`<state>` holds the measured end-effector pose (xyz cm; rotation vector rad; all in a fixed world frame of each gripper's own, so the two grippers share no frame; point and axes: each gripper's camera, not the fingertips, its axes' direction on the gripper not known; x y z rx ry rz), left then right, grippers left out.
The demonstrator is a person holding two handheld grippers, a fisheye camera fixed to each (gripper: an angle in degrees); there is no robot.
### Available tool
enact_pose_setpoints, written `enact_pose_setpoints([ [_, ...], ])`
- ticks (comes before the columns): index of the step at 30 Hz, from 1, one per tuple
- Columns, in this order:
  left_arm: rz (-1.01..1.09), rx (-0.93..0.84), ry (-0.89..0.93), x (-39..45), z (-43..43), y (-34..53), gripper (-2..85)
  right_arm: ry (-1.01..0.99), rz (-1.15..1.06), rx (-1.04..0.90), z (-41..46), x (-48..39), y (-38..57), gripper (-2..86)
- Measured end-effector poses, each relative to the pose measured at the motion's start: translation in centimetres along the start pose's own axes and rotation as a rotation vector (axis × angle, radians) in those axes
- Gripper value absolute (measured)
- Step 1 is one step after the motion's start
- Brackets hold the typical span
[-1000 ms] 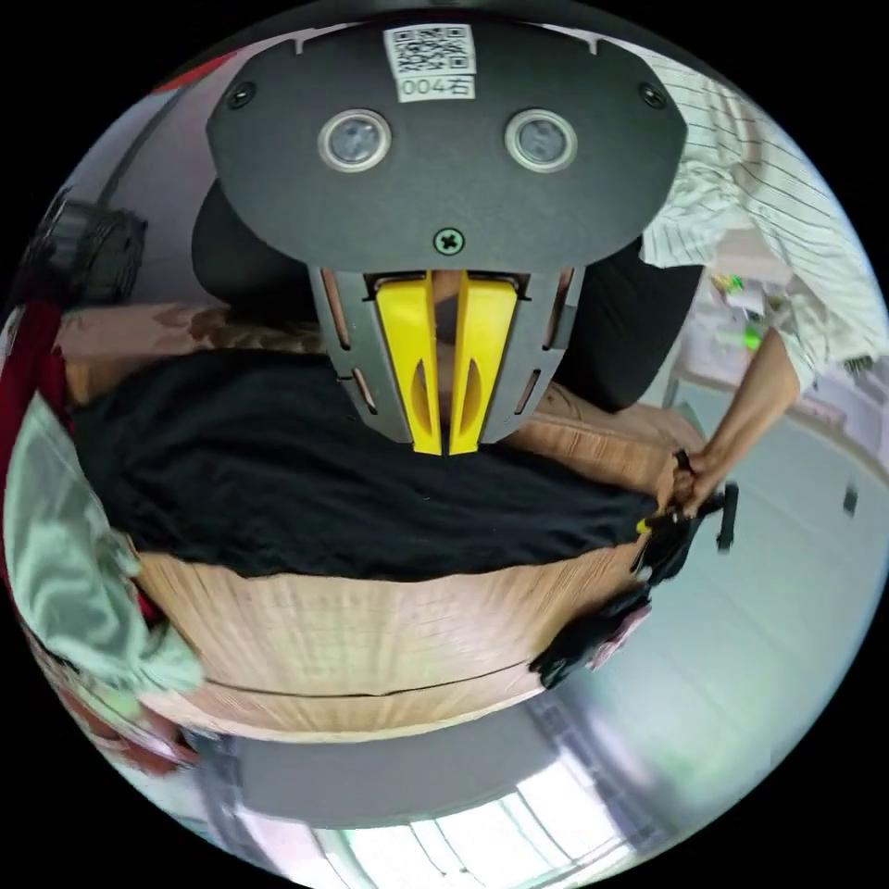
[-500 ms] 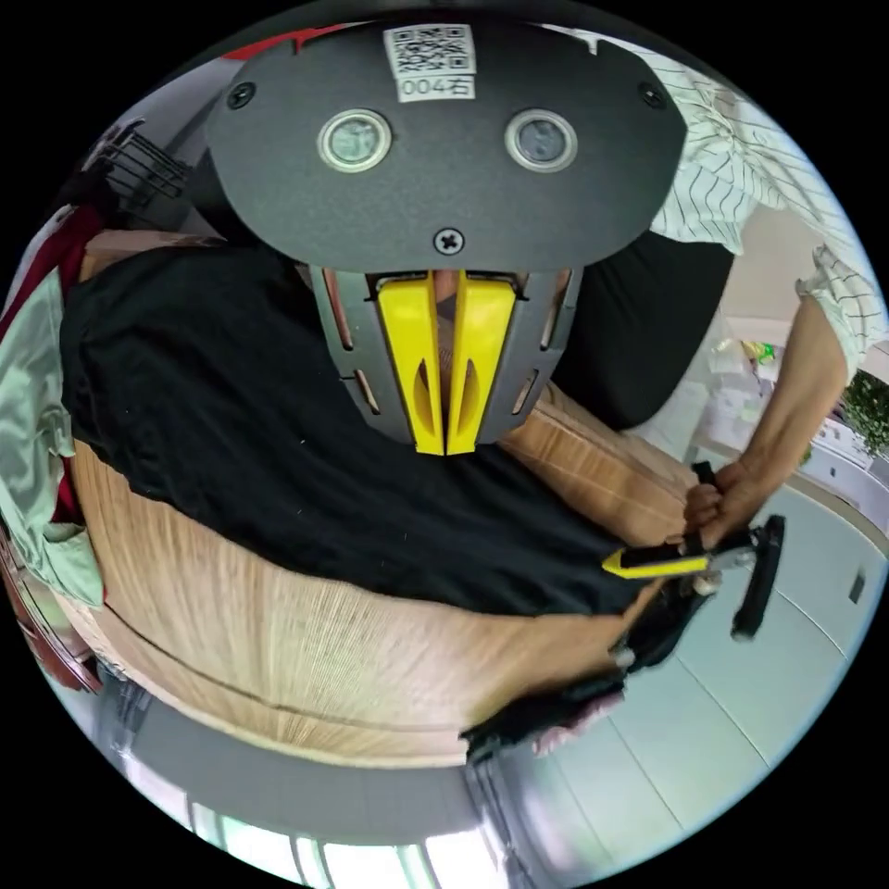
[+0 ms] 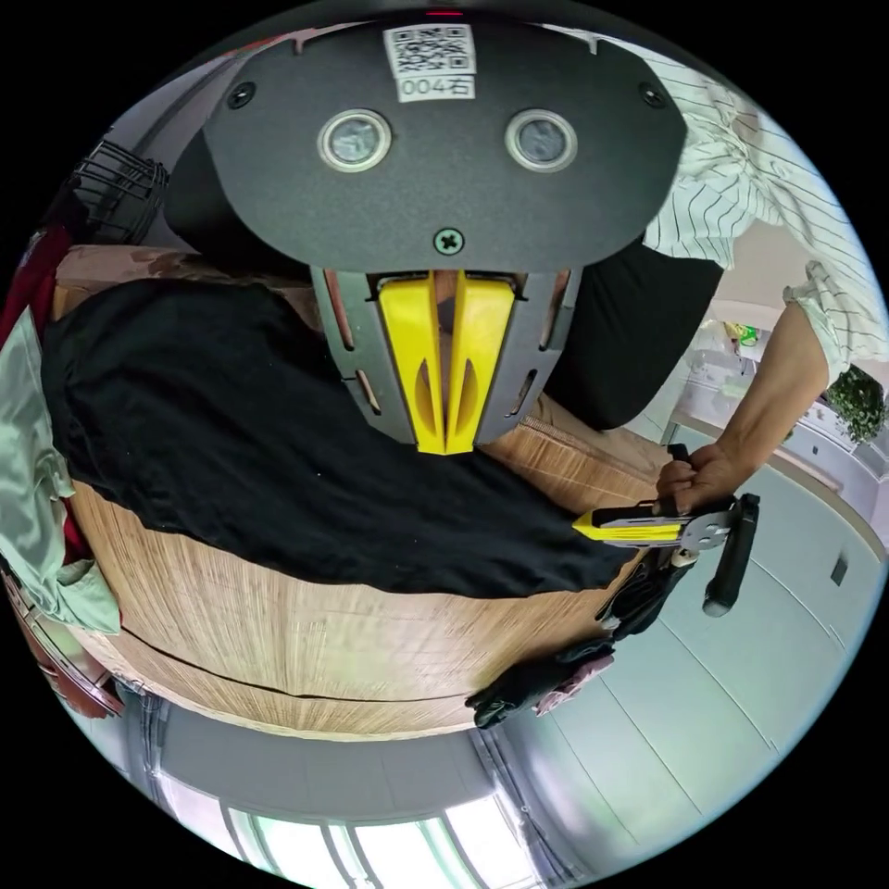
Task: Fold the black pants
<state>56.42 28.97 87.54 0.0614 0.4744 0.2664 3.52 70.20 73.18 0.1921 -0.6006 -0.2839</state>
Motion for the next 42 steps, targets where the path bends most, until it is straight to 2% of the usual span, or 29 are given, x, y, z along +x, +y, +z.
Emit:
enact_pose_setpoints([
  [2, -0.044, 0.022, 0.006, -0.6, -0.2, 0.2, 0.2, -0.036, -0.065, 0.046, -0.1, -1.9, 0.4, 3.9],
  [7, -0.182, 0.056, -0.037, -4.1, 0.7, -1.2, 0.2, 0.055, -0.332, 0.102, 2.9, -10.0, -1.3, 5.3],
  [10, -0.171, -0.075, -0.044, -5.3, 3.4, -3.1, 0.2, 0.132, -0.485, 0.1, 6.0, -14.5, -3.4, 3.6],
  [15, -0.275, -0.132, 0.062, -7.6, 5.0, -4.0, 0.2, 0.289, -0.75, 0.014, 11.2, -18.5, -5.8, 2.6],
  [18, -0.311, -0.13, 0.117, -8.8, 5.8, -3.8, 0.3, 0.327, -0.802, -0.019, 12.6, -18.0, -7.2, 1.2],
  [22, -0.333, -0.135, 0.154, -9.8, 6.9, -3.6, 0.4, 0.185, -0.706, -0.117, 12.9, -15.4, -10.7, -0.3],
  [24, -0.323, -0.144, 0.147, -9.8, 7.3, -3.6, 0.4, -0.084, -0.409, -0.192, 12.4, -10.2, -14.8, -0.5],
  [27, -0.302, -0.156, 0.121, -9.6, 8.0, -3.7, 0.5, -0.404, -0.049, -0.185, 12.5, -2.5, -17.0, -0.5],
  [30, -0.287, -0.162, 0.103, -9.4, 8.6, -3.5, 0.5, -0.628, 0.066, -0.212, 13.3, 0.8, -16.3, -0.4],
  [33, -0.289, -0.162, 0.112, -9.6, 9.3, -2.9, 0.5, -0.577, -0.029, -0.28, 13.8, -0.4, -15.2, -0.4],
  [37, -0.292, -0.161, 0.113, -9.6, 10.2, -1.9, 0.5, -0.512, -0.058, -0.192, 13.0, -1.1, -14.9, -0.6],
  [39, -0.286, -0.161, 0.108, -9.5, 10.6, -1.4, 0.5, -0.333, -0.102, -0.309, 15.4, -2.0, -14.5, -0.6],
  [42, -0.285, -0.156, 0.11, -9.5, 11.0, -0.5, 0.5, -0.38, -0.156, -0.269, 13.9, -2.3, -14.3, -0.4],
])
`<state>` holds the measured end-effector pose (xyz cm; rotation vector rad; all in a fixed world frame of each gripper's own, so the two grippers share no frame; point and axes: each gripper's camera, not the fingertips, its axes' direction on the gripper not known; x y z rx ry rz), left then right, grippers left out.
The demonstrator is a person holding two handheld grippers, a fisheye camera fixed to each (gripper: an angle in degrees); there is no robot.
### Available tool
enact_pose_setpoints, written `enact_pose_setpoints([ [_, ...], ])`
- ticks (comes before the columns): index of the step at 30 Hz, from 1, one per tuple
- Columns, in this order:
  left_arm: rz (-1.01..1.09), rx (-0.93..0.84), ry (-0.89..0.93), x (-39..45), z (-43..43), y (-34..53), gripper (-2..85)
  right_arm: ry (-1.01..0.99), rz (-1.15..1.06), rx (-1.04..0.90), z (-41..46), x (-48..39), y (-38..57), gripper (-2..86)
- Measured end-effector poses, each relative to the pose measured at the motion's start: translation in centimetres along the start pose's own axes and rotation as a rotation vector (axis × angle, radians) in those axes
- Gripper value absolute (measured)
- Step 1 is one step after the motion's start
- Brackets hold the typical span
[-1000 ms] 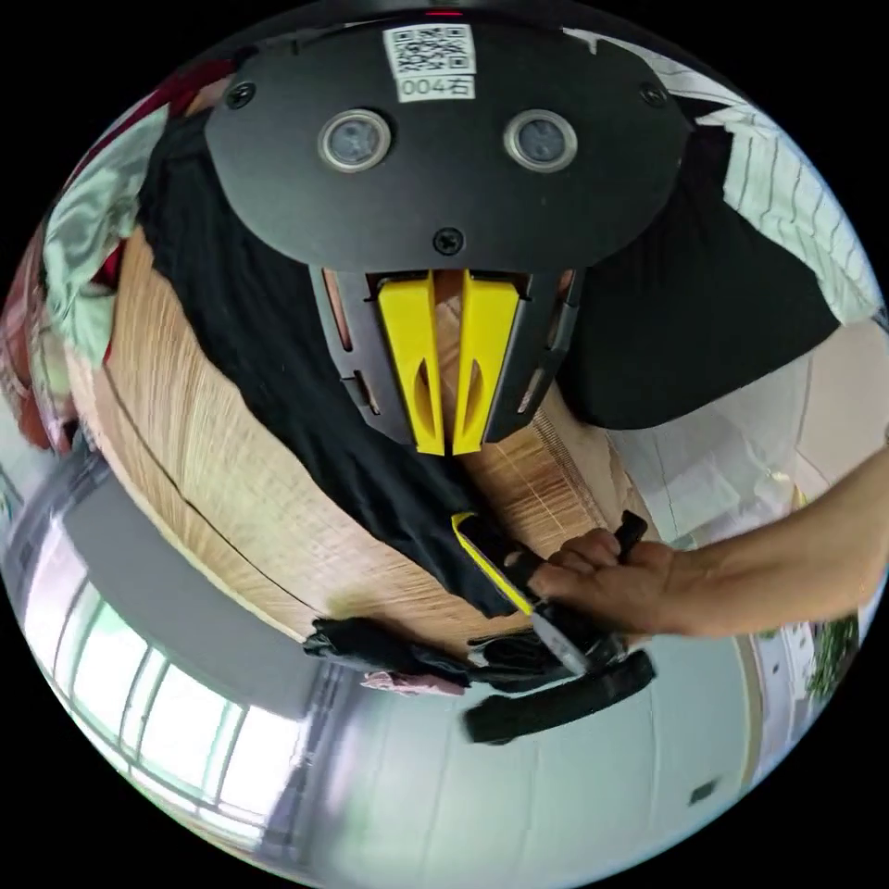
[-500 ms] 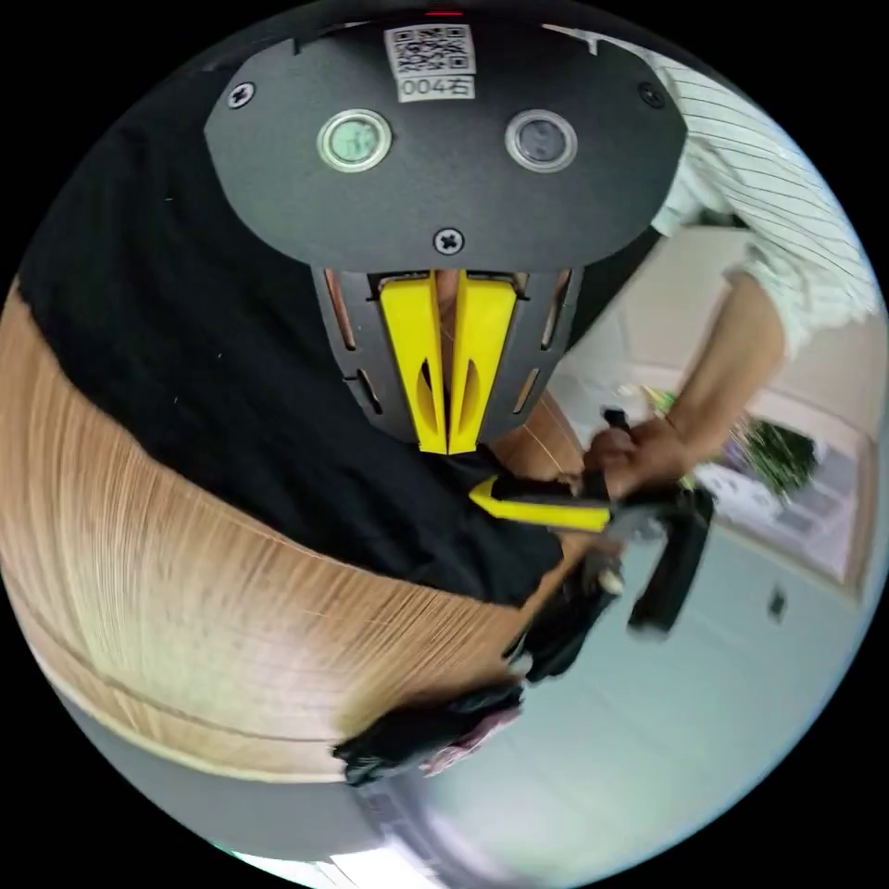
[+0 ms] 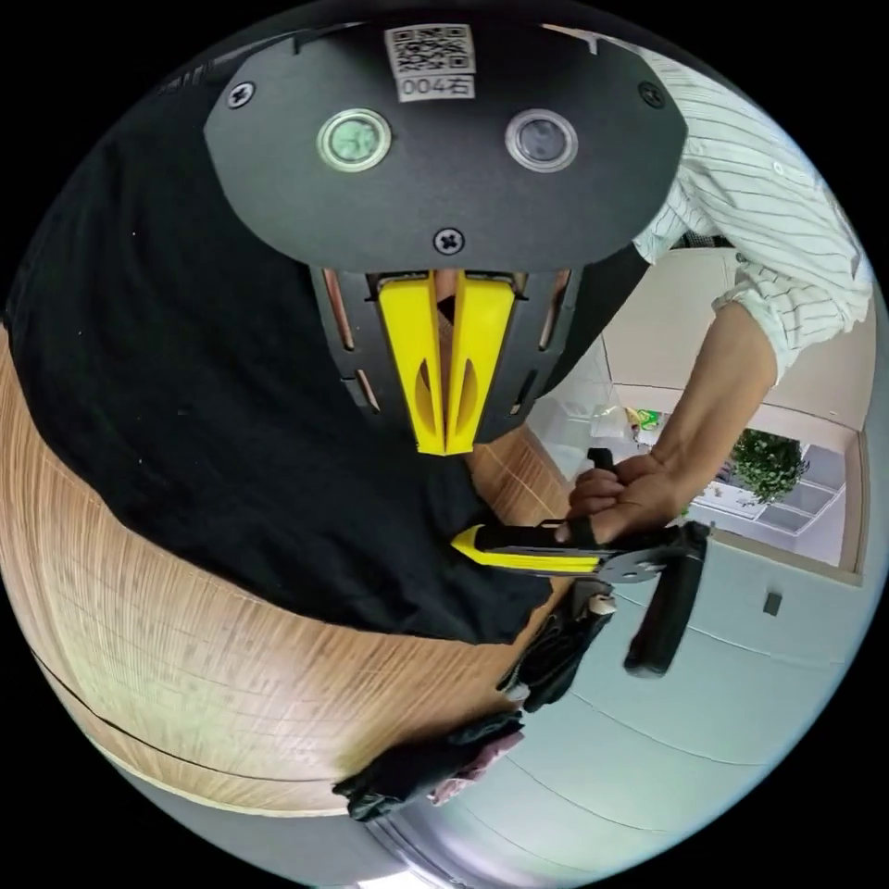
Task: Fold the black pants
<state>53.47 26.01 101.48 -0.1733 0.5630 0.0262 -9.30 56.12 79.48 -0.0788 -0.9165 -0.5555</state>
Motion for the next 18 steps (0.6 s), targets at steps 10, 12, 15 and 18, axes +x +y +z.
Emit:
enact_pose_setpoints([
  [10, -0.136, 0.256, -0.189, -6.2, -1.0, 4.5, 0.7, 0.35, 0.19, 0.281, -8.7, 4.8, 7.9, -0.6],
  [12, -0.2, 0.306, -0.16, -9.1, -1.2, 6.2, 0.7, 0.337, 0.235, 0.312, -9.5, 5.5, 10.8, -0.7],
  [15, -0.277, 0.398, -0.16, -13.0, -1.5, 9.0, 0.7, 0.328, 0.288, 0.354, -10.0, 6.2, 14.1, -0.7],
  [18, -0.298, 0.408, -0.183, -15.6, -0.5, 10.1, 0.8, 0.294, 0.326, 0.385, -10.0, 6.5, 16.0, -0.7],
])
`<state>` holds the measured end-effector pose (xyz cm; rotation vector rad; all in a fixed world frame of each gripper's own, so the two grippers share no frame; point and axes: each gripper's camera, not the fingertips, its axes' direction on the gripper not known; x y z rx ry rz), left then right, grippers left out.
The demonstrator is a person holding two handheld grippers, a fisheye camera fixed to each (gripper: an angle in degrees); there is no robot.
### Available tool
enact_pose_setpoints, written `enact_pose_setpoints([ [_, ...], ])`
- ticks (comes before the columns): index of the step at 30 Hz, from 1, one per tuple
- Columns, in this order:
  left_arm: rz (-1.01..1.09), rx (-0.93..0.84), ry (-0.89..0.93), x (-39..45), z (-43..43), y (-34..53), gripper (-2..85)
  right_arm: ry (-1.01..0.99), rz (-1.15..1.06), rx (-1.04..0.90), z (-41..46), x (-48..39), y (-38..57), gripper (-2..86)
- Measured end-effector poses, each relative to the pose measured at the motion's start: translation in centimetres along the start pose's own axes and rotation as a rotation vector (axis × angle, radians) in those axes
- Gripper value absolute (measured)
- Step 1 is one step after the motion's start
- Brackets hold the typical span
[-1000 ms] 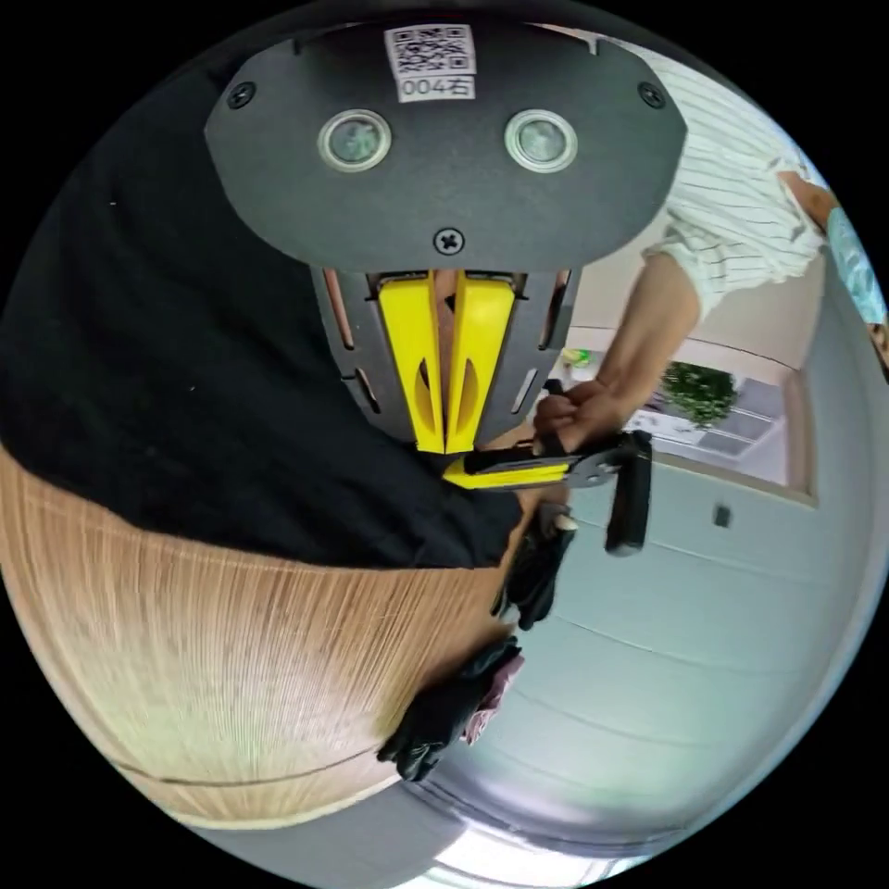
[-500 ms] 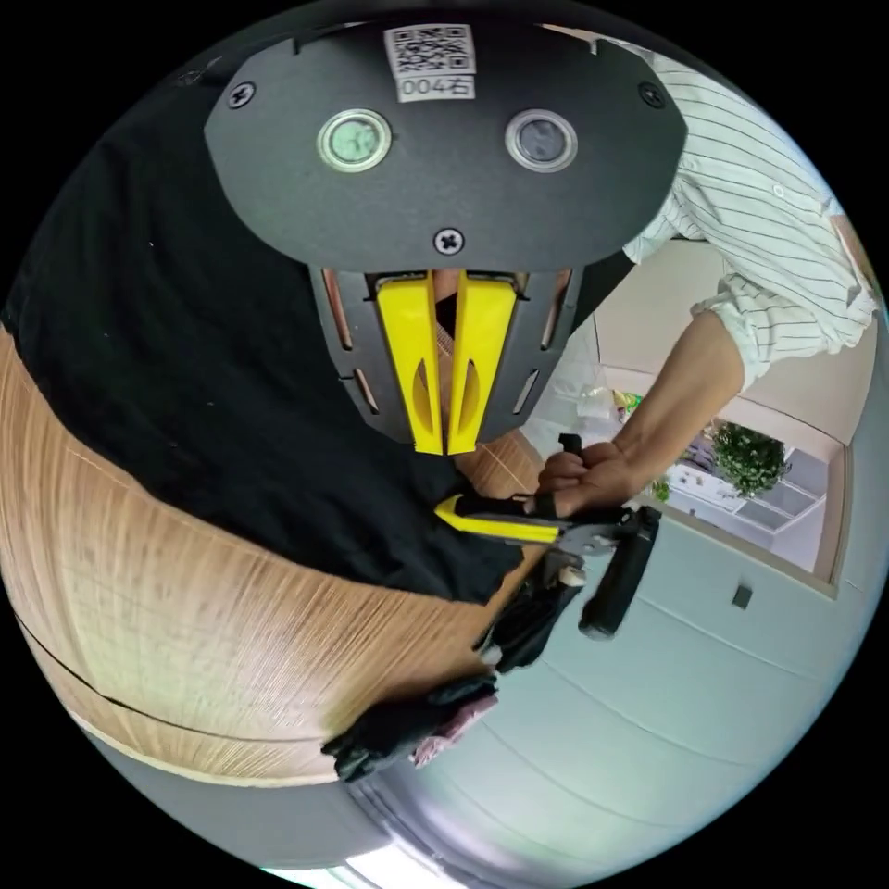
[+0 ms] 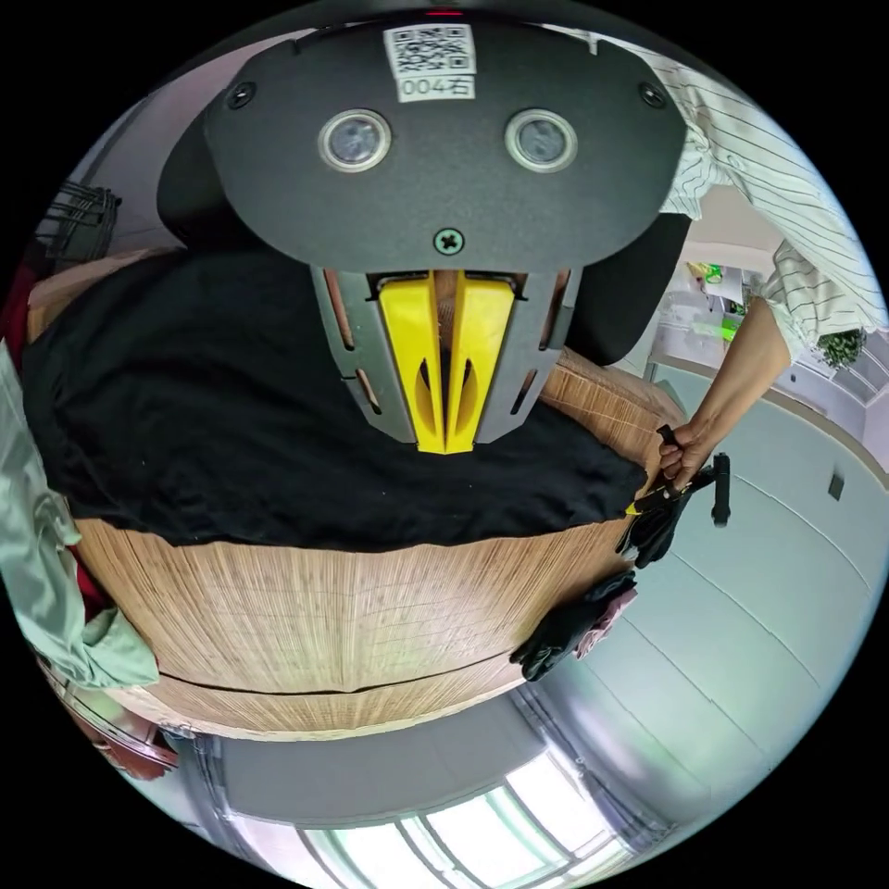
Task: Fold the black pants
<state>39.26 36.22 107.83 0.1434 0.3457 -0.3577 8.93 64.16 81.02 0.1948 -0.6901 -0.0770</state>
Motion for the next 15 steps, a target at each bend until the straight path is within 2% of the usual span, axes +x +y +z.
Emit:
enact_pose_setpoints([
  [2, 0.001, -0.023, -0.026, -0.9, 1.3, 0.3, 0.9, -0.022, 0.016, 0.004, 0.1, 0.2, 0.5, -0.7],
  [3, 0.0, -0.082, -0.105, -1.4, 2.7, 0.6, 0.9, -0.033, 0.02, -0.001, 0.4, 0.1, 0.7, -0.7],
  [6, 0.02, -0.102, -0.117, -2.2, 3.8, 1.3, 1.3, -0.042, 0.012, -0.014, 0.9, -0.4, 0.9, -0.7],
  [10, -0.013, 0.037, -0.071, -5.1, 1.2, 2.4, 2.6, -0.055, -0.01, -0.005, 0.6, -0.8, 1.4, -0.7],
  [15, -0.071, -0.119, 0.126, -12.4, 3.3, 5.1, 8.6, -0.093, -0.016, -0.002, -0.3, -0.5, 2.5, -0.7],
])
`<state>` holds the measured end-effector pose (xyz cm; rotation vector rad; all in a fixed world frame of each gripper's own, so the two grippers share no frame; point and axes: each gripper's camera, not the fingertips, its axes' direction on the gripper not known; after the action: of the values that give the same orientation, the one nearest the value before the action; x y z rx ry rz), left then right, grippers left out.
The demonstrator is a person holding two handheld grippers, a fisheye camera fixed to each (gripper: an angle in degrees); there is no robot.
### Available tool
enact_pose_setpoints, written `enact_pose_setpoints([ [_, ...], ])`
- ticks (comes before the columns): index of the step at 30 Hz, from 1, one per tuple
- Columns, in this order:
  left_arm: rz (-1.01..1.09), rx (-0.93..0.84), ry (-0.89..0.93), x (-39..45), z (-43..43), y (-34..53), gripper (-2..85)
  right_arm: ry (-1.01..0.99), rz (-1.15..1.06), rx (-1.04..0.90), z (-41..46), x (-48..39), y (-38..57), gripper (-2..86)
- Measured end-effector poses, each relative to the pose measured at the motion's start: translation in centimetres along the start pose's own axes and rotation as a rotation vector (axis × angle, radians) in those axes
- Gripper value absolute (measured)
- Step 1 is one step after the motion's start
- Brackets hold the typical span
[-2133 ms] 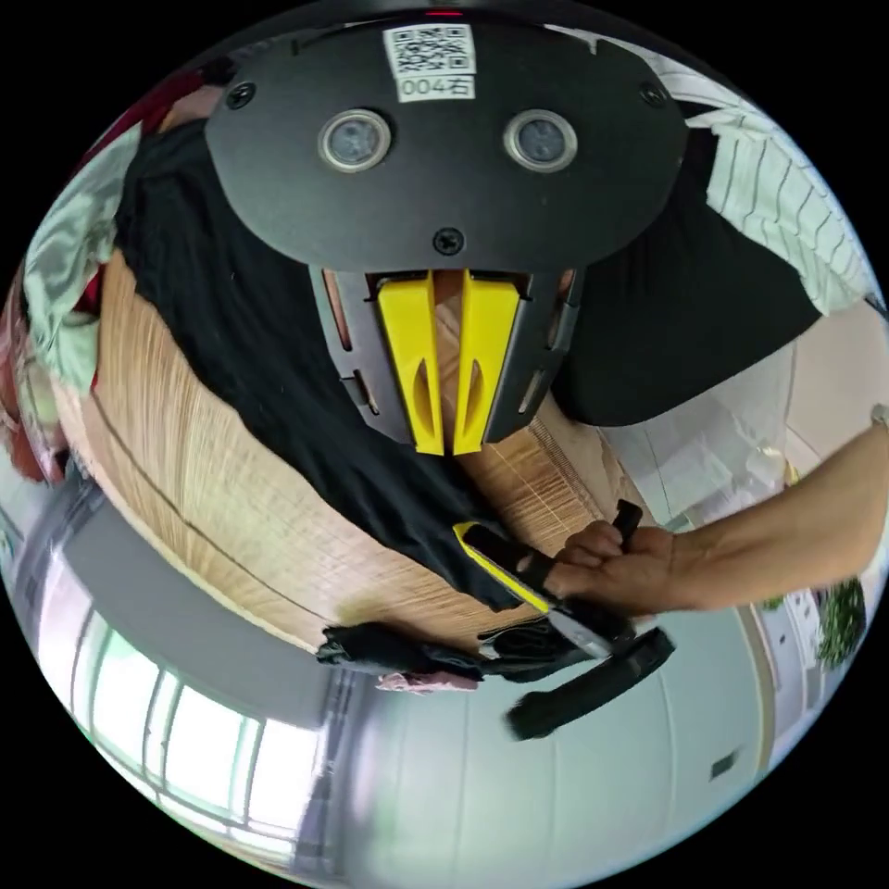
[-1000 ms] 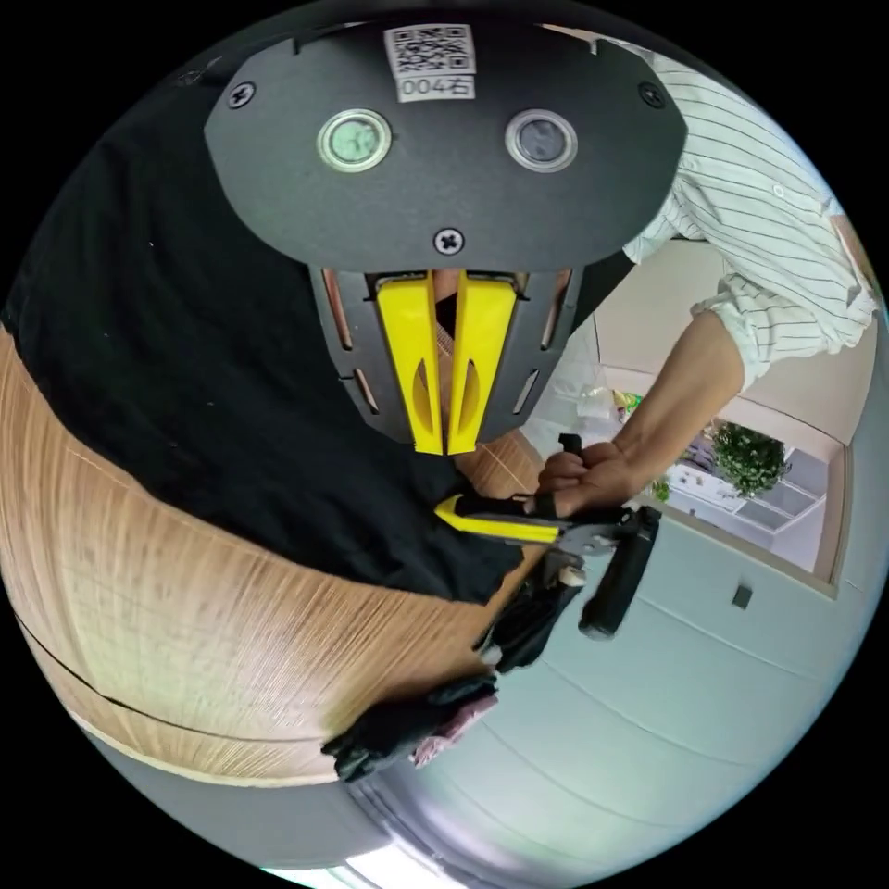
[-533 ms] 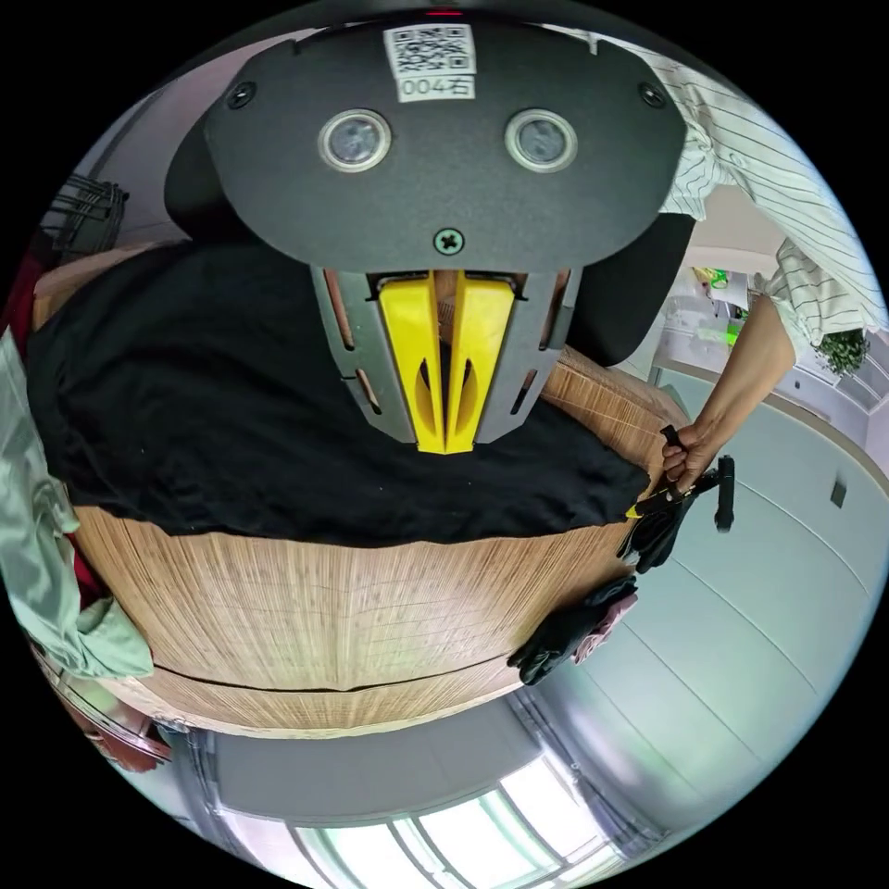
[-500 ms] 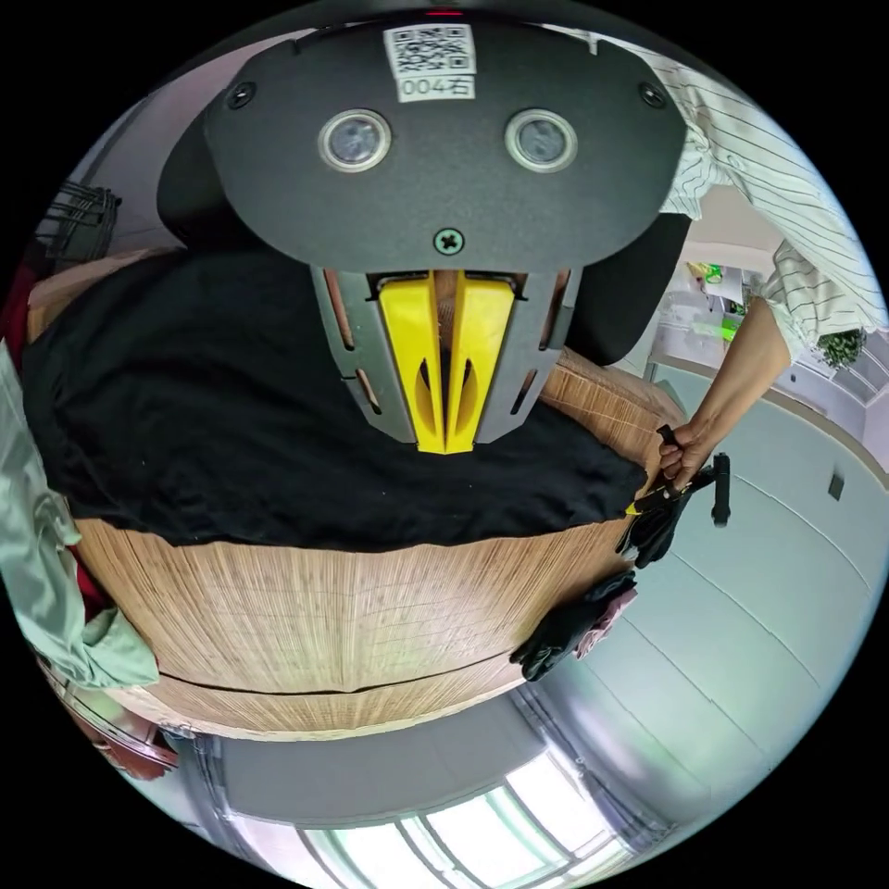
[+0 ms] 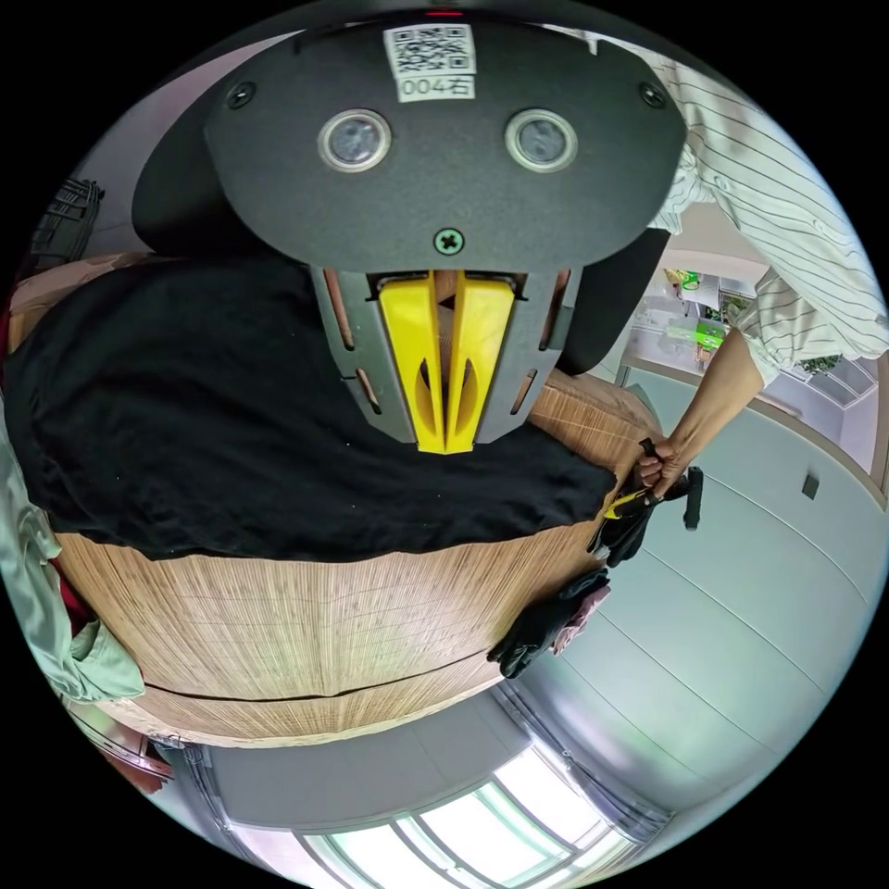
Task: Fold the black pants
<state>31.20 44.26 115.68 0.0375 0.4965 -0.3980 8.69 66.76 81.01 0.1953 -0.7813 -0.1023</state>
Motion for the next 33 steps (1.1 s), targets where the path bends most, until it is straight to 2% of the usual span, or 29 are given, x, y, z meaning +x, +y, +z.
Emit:
enact_pose_setpoints([
  [7, -0.297, 0.08, 0.356, -11.1, 2.1, 5.5, 8.3, -0.025, 0.002, -0.007, -0.2, 0.1, 1.3, -0.7],
  [10, -0.259, -0.008, 0.358, -12.5, 4.1, 6.4, 8.0, -0.029, 0.009, -0.001, -0.5, 0.2, 1.8, -0.7],
  [22, -0.3, -0.015, 0.547, -17.0, 7.9, 10.5, 8.5, -0.055, 0.037, 0.02, -1.4, 0.4, 3.0, -0.7],
  [26, -0.225, -0.06, 0.55, -15.7, 9.1, 10.5, 8.0, -0.062, 0.038, 0.02, -1.3, 0.1, 3.2, -0.7],
  [30, -0.156, -0.076, 0.39, -14.2, 9.0, 10.4, 5.0, -0.059, 0.033, 0.024, -1.6, -0.2, 3.6, -0.7],
  [33, -0.183, -0.042, 0.3, -13.8, 8.3, 10.7, 3.4, -0.06, 0.038, 0.032, -1.9, -0.2, 3.8, -0.7],
])
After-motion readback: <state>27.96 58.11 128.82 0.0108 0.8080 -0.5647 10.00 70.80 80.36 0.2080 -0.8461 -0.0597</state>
